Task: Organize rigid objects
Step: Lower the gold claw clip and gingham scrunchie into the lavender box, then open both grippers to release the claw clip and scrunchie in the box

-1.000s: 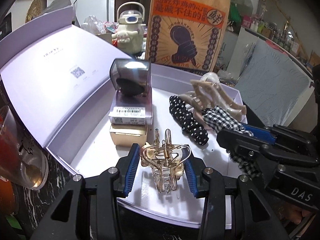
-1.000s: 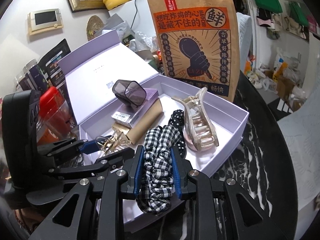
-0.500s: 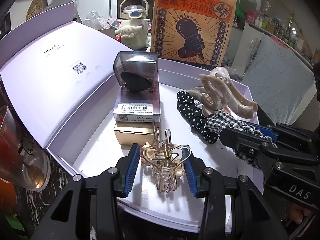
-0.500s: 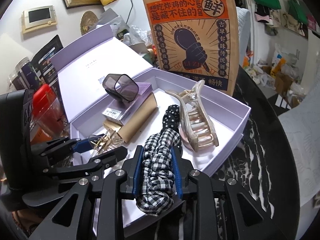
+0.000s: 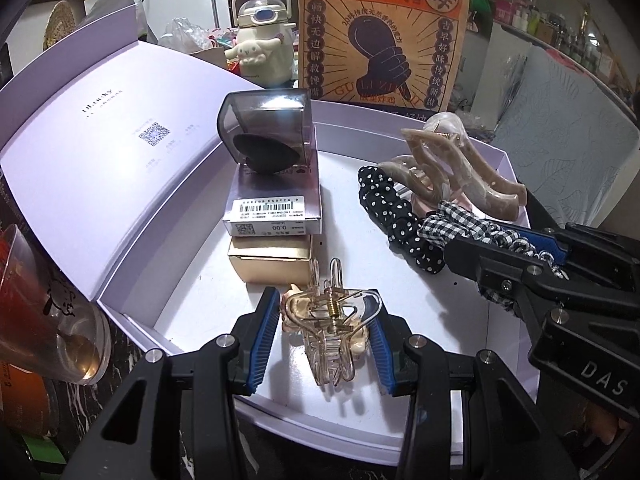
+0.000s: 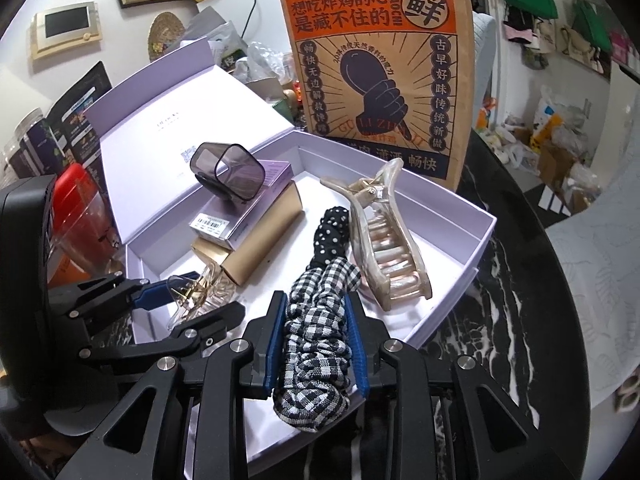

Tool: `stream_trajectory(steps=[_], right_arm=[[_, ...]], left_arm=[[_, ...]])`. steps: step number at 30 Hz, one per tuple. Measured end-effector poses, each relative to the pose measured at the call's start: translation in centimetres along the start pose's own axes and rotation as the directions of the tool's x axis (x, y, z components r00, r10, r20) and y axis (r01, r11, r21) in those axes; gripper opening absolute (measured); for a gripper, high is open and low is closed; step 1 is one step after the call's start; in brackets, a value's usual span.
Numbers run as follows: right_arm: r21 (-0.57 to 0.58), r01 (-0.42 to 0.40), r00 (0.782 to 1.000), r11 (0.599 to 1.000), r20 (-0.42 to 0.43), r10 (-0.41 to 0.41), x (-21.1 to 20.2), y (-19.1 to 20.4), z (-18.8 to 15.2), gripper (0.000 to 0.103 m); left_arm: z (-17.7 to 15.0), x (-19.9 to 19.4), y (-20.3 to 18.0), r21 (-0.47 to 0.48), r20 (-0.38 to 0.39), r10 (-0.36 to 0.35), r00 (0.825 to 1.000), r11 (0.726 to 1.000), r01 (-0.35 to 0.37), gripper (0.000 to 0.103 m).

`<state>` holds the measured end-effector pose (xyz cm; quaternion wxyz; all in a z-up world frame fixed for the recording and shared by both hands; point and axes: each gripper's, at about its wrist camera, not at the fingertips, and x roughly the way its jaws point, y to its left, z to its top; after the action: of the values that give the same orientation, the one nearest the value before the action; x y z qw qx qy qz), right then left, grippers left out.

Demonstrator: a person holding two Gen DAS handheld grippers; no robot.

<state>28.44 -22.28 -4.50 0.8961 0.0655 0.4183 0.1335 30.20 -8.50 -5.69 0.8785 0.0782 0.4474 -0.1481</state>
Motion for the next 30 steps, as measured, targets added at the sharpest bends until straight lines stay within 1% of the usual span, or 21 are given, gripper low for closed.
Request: stream_trajectory(steps=[3,6,8,12,16,20,24,30], right_arm=[[0.005,0.002,1.0,1.0,-0.005,-0.002,0.0,0.0,0.1,0.03],[-0.002,0.012,1.0,1.0,-0.007,-0.012,-0.2,0.1,0.2,0.036],[-0.002,0.017,1.0,1.0,-0.003,-0.017,-0.4,0.2,0.2,0.041],[0.009,0.014,1.0,1.0,0.005,-0.014,-0.9,0.1,0.1,0.045],[0.01,0.026,1.0,1.0,0.013,-0.026,-1.6,0.0,0.0,0.046],[0.016,0.029,0.999,0.999,0.018,-0.029,-2.4,-0.1,-0.2,0.046],[0.011,0.042,0.999,0.999,0.026,-0.043,-3.2,-0.1,-0.5,0.046],[0.007,0.058,0.997,0.998,0.041,-0.059,-4.6,-0.1,-0.7,0.046]], left_arm=[[0.0,-0.1,0.0,0.0,-0.007,0.004,1.0,1.0,-0.004,0.042],[0.0,-0.2,0.0,-0.002,-0.011,0.005,1.0,1.0,-0.005,0.042],[0.0,-0.4,0.0,-0.006,-0.01,0.002,1.0,1.0,-0.002,0.042],[0.0,-0.7,0.2,-0.012,-0.009,0.011,1.0,1.0,-0.011,0.043],[0.0,-0.9,0.1,-0.006,-0.014,0.054,0.998,0.999,-0.054,0.043],[-0.1,-1.3,0.2,-0.01,-0.007,0.039,0.999,0.999,-0.039,0.043],[-0.2,-1.7,0.0,-0.011,-0.011,0.044,0.999,0.999,-0.045,0.043],[-0.5,-2.0,0.0,-0.03,-0.046,0.052,0.998,0.998,-0.054,0.043]])
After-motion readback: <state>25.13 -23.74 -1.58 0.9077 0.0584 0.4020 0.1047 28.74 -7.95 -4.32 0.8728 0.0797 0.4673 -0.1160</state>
